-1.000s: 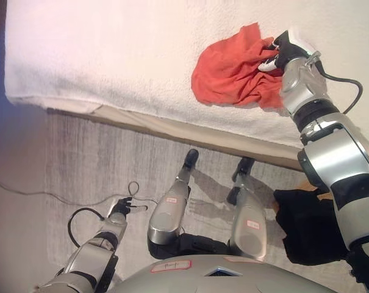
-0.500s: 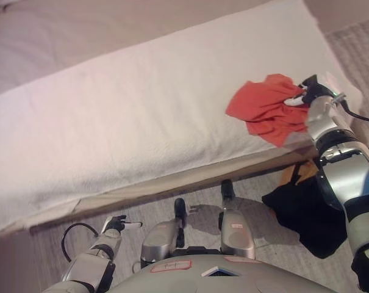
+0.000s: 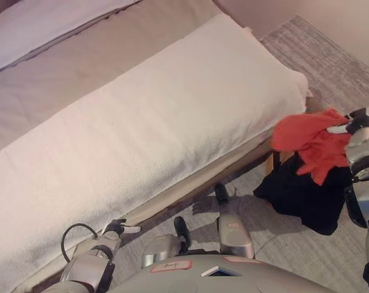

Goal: Put the clothes on the bed into the basket.

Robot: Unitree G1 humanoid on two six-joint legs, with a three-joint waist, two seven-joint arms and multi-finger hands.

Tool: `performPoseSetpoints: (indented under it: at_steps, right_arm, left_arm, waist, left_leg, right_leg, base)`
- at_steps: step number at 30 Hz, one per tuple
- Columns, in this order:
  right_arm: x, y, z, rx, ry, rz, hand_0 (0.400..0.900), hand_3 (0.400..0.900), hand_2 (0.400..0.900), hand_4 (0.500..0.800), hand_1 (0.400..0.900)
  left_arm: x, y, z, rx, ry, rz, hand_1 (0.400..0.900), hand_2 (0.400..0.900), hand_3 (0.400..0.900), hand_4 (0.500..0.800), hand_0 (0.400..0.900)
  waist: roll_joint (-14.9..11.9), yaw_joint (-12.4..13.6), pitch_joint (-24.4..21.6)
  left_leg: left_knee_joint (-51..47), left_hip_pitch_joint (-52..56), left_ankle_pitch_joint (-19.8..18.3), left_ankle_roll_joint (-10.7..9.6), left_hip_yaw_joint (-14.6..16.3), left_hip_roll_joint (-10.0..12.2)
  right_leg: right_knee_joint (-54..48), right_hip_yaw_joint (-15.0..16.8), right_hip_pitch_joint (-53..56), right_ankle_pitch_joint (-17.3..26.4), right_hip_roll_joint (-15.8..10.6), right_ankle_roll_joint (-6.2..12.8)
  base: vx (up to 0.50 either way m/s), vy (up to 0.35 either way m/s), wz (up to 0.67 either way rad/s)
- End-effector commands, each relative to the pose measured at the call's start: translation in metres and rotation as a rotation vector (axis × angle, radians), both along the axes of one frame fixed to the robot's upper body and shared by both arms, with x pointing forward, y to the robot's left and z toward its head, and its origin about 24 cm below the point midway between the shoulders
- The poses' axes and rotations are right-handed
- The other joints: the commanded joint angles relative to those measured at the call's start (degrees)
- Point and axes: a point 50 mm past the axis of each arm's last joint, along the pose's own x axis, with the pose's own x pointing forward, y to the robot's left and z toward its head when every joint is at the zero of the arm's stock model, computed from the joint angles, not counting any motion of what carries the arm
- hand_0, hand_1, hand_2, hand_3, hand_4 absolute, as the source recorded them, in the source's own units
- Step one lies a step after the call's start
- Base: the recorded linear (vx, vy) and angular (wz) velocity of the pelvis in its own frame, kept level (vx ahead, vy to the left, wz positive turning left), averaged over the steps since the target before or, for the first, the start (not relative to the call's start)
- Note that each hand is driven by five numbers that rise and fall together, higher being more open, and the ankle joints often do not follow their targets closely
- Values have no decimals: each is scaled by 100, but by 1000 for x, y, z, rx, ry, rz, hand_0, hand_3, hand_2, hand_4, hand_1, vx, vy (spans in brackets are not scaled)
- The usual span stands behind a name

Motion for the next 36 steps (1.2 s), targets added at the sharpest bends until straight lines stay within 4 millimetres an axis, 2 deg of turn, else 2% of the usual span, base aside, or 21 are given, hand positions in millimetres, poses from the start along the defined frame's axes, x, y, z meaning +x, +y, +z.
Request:
performPoseSetpoints:
  at_steps: [1,7,14,21,22,23,36]
  right_arm:
    - [-11,-35,56,-125,-111,-100,400,400,400,500,400]
    - [-42,-62,63,-129,-111,-219,400,400,400,500,400]
    - [-79,-88,70,-145,-87,-339,400,400,400,500,400]
    - [-79,-92,87,-177,-125,-333,400,400,400,500,400]
    - [-78,-91,88,-181,-130,-326,625,625,625,635,625]
    - [-78,-91,87,-184,-131,-325,900,900,900,800,900]
    - [-91,-93,61,-103,-117,-364,900,900,900,800,900]
  left_arm:
    - [-25,36,7,125,124,-34,900,900,900,800,900]
    - [-34,34,4,118,152,-43,900,900,900,800,900]
    - [-31,27,2,107,153,-68,900,900,900,800,900]
    - [-42,20,-2,87,180,-78,900,900,900,800,900]
    - [-43,19,-2,83,182,-75,900,900,900,800,900]
    - [-44,18,-3,81,183,-76,900,900,900,800,900]
    - [-43,3,-7,54,187,-102,900,900,900,800,900]
  waist:
    - [46,-70,-152]
    - [182,-139,-178]
    - [480,-184,-178]
    - [741,-194,-143]
    - [762,-195,-140]
    - [776,-197,-134]
    - [718,-94,-105]
  left_leg:
    - [32,-34,-178,-68,-258,37]
    - [32,-42,-159,-112,-219,65]
    - [32,-123,-79,-177,-341,66]
    - [50,-168,-26,-191,-454,25]
    - [53,-171,-20,-196,-462,25]
    - [56,-172,-18,-197,-471,26]
    - [47,-201,4,-190,-590,13]
  right_leg:
    - [638,-4,-127,-177,-201,422]
    - [573,30,-95,-192,-178,372]
    - [531,-116,-26,-278,-248,310]
    - [583,-173,14,-356,-289,265]
    - [578,-180,28,-364,-298,257]
    - [575,-195,41,-367,-301,253]
    - [428,-344,217,-351,-358,230]
  base:
    - [5,-13,-12]
    - [17,-30,-7]
    - [9,-32,11]
    - [12,-21,6]
    - [21,-23,8]
    - [15,-27,11]
    - [14,-19,7]
